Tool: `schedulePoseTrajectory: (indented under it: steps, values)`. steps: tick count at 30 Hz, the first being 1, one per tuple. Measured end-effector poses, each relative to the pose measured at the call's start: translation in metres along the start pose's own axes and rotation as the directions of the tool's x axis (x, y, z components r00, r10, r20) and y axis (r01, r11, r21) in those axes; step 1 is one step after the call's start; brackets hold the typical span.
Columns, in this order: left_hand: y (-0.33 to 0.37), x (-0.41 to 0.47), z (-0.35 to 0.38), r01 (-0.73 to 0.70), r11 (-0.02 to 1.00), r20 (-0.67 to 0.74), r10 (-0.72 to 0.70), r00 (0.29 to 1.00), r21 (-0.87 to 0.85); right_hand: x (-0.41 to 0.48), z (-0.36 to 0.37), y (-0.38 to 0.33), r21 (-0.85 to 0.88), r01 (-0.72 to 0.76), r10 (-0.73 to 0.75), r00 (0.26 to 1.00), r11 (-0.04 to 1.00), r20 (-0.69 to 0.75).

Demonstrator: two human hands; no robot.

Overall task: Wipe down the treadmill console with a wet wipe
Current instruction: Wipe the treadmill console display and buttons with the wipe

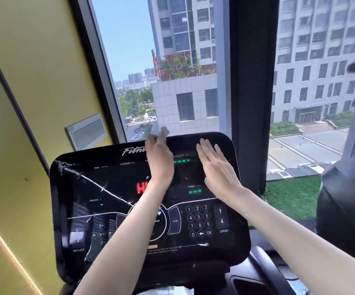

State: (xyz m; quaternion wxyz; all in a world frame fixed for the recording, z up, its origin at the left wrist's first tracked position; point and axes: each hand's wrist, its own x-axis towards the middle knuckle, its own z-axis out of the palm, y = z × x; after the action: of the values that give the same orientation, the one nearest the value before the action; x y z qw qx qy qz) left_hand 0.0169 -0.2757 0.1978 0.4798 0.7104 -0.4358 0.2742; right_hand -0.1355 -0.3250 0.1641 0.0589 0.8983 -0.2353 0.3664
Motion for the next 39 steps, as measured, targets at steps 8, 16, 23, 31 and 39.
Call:
schedulePoseTrajectory:
  steps: [8,16,23,31,39]
  values:
    - [0.004,0.005,0.005,0.03,0.998,0.0,-0.03,1.0,-0.047,-0.017,0.003,0.021,0.034,-0.04,0.039,0.999,0.999,0.03]
    - [0.019,0.003,0.013,0.045,0.999,-0.022,-0.045,0.999,-0.022,-0.017,0.005,0.031,-0.011,0.019,-0.019,1.0,1.0,0.008]
    - [0.022,-0.002,0.022,0.034,0.991,-0.079,-0.045,0.996,-0.13,-0.017,0.008,0.037,-0.047,0.034,-0.033,0.999,0.998,0.011]
    - [0.029,0.004,0.03,-0.107,0.993,-0.001,0.107,0.994,-0.051,-0.017,0.011,0.036,-0.062,0.034,-0.033,0.999,0.998,0.014]
    - [0.04,0.008,0.036,-0.125,0.99,0.045,0.129,0.991,-0.068,-0.016,0.011,0.039,-0.078,0.044,-0.039,0.998,0.996,0.056]
